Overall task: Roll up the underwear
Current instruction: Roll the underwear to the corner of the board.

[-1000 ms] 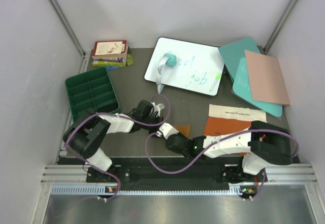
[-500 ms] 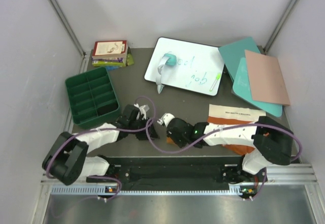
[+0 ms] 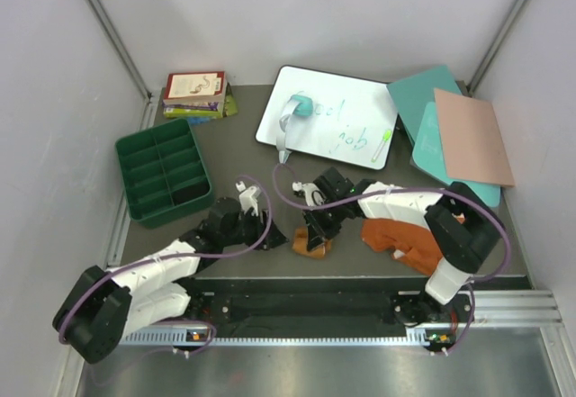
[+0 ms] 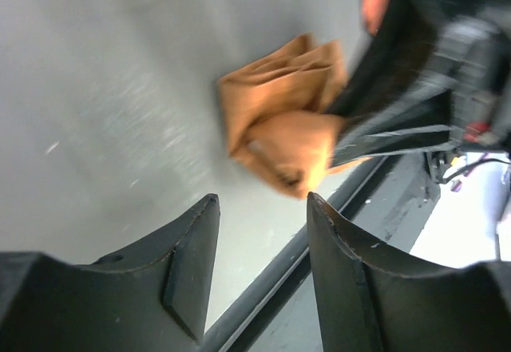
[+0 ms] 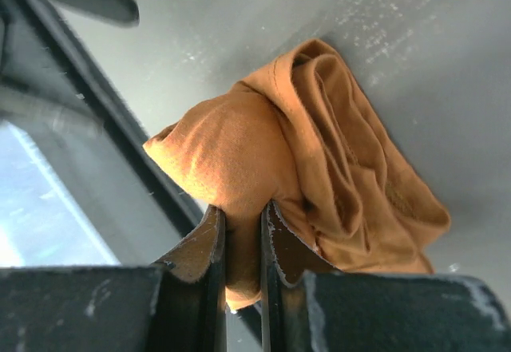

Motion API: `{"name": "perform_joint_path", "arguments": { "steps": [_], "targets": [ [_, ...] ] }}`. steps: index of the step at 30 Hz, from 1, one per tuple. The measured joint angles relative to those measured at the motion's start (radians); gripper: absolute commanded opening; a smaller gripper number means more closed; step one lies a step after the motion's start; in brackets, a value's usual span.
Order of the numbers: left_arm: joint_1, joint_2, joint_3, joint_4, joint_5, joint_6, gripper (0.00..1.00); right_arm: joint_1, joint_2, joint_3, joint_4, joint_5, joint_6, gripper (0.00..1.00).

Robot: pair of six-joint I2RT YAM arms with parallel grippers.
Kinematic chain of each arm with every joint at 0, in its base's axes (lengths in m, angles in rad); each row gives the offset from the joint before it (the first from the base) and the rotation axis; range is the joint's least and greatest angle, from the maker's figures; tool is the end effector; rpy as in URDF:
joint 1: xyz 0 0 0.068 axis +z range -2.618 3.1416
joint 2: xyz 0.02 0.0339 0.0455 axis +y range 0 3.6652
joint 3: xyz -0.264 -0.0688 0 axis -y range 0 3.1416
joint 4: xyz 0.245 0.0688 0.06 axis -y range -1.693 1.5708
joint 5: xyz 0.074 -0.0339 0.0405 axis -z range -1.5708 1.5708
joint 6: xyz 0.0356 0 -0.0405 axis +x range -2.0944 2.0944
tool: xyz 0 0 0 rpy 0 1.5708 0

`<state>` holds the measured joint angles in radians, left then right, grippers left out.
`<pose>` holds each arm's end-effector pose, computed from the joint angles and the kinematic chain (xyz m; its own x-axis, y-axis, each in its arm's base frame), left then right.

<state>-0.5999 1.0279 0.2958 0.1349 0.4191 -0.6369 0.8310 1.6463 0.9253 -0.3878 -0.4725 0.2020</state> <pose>0.1520 -0.1215 0.1605 -0.8450 -0.0802 -0.5287 0.3619 0.6422 -0.6757 0.1975 0.2404 0.1655 -0.7506 -0.5574 -0.3549 -0.6572 0.5739 0.4885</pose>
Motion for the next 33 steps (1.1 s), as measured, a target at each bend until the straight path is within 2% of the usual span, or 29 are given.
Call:
{"name": "perform_joint_path", "arguments": {
  "steps": [8, 13, 15, 16, 18, 19, 21, 22, 24, 25, 30, 33],
  "targets": [
    [-0.121, 0.092, -0.003, 0.205, -0.042, -0.010, 0.54, -0.090, 0.132, 0.079, -0.052, -0.226, -0.027, 0.00],
    [-0.148, 0.175, -0.003, 0.278, -0.075, -0.015, 0.49, -0.121, 0.182, 0.108, -0.079, -0.303, -0.042, 0.00],
    [-0.153, 0.203, -0.003, 0.300, -0.091, -0.017, 0.42, -0.127, 0.197, 0.120, -0.091, -0.322, -0.047, 0.00],
    [-0.156, 0.222, -0.003, 0.318, -0.101, -0.018, 0.32, -0.129, 0.204, 0.124, -0.095, -0.329, -0.049, 0.00],
    [-0.159, 0.245, -0.003, 0.335, -0.113, -0.026, 0.22, -0.136, 0.214, 0.126, -0.093, -0.344, -0.050, 0.00],
    [-0.161, 0.254, -0.002, 0.344, -0.121, -0.030, 0.14, -0.141, 0.221, 0.129, -0.094, -0.354, -0.049, 0.03],
    [-0.165, 0.268, 0.001, 0.354, -0.135, -0.040, 0.10, -0.152, 0.229, 0.130, -0.093, -0.368, -0.045, 0.09],
    [-0.167, 0.277, 0.008, 0.353, -0.143, -0.045, 0.08, -0.158, 0.231, 0.130, -0.093, -0.372, -0.042, 0.18],
    [-0.167, 0.300, 0.028, 0.348, -0.156, -0.052, 0.07, -0.168, 0.231, 0.130, -0.093, -0.375, -0.040, 0.29],
    [-0.167, 0.315, 0.040, 0.344, -0.160, -0.055, 0.06, -0.173, 0.231, 0.130, -0.093, -0.376, -0.041, 0.41],
    [-0.165, 0.400, 0.099, 0.335, -0.178, -0.079, 0.03, -0.192, 0.219, 0.137, -0.100, -0.377, -0.054, 0.56],
    [-0.163, 0.431, 0.120, 0.336, -0.178, -0.094, 0.02, -0.211, 0.190, 0.137, -0.117, -0.367, -0.071, 0.73]
  ]
}}
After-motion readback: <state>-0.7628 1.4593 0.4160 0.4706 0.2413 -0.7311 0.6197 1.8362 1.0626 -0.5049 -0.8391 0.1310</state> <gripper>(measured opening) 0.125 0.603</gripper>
